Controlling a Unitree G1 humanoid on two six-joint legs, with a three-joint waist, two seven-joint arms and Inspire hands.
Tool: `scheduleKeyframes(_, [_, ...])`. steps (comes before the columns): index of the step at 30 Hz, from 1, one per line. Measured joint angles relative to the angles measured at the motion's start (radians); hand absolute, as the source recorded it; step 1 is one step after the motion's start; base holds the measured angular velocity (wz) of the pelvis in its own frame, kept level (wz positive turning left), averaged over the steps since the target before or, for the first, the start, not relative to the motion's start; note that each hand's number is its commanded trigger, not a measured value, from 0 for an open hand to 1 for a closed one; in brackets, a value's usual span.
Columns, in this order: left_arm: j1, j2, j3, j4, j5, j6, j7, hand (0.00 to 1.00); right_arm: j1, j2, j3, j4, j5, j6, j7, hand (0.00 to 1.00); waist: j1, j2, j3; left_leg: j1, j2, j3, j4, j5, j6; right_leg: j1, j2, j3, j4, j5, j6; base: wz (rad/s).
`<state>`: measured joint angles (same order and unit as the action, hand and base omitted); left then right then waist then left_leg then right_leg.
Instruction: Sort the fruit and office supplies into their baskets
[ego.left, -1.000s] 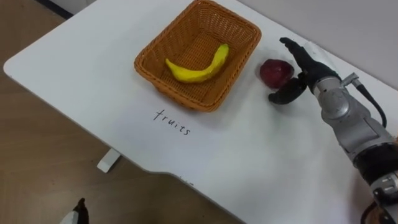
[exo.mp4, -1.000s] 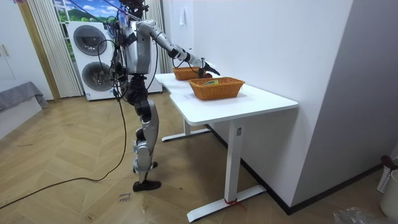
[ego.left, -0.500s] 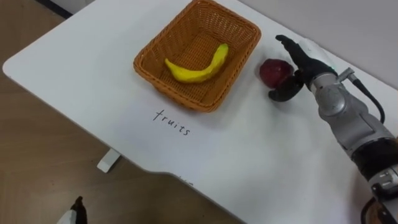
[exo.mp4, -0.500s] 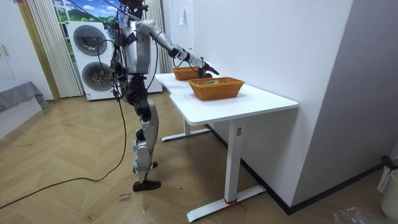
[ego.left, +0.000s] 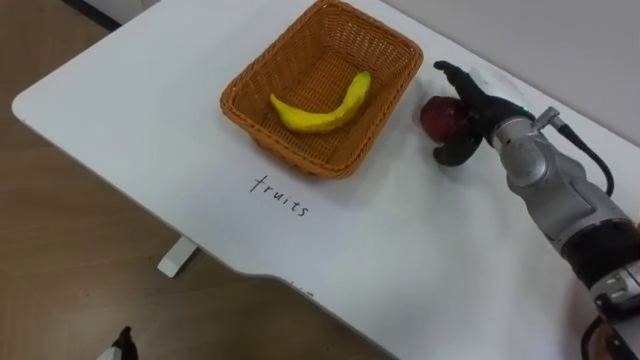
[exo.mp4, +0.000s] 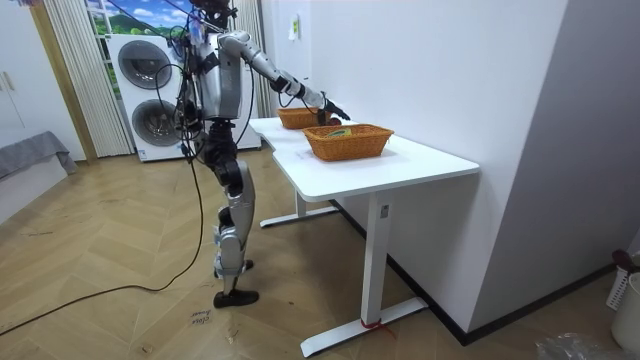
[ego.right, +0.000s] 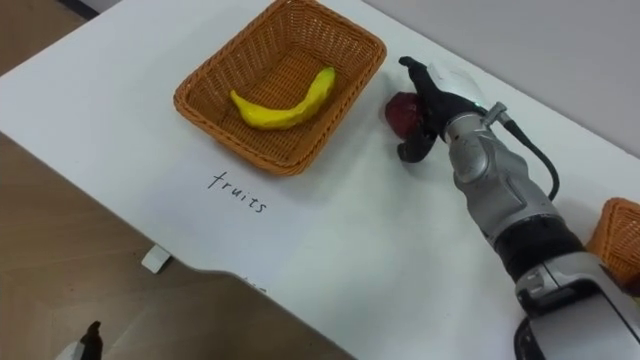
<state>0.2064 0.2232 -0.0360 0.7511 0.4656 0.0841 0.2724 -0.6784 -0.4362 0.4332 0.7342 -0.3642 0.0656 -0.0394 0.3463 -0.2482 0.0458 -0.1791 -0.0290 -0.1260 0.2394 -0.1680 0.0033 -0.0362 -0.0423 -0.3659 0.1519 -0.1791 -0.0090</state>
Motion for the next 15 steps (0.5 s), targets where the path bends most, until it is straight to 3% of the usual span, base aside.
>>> scheduleKeyframes(7, [-0.028,0.019,-0.008,0.014,0.007,-0.003,-0.032,0.00,-0.009,0.000,0.019,0.000,-0.042,-0.001,0.037,0.00,0.005,-0.011,0.0054,-0.001,0.000,0.000,0.002,0.000,0.000,-0.001,0.000,-0.001,0.002,0.000,0.000,0.00])
scheduleKeyframes(15, [-0.021,0.033,-0.008,0.009,0.009,-0.002,-0.050,0.00,-0.009,-0.004,0.018,0.000,-0.063,0.002,0.076,0.00,0.008,-0.012,0.0050,-0.002,0.000,0.000,0.002,-0.001,0.000,-0.001,0.000,-0.005,0.003,0.001,0.000,0.00])
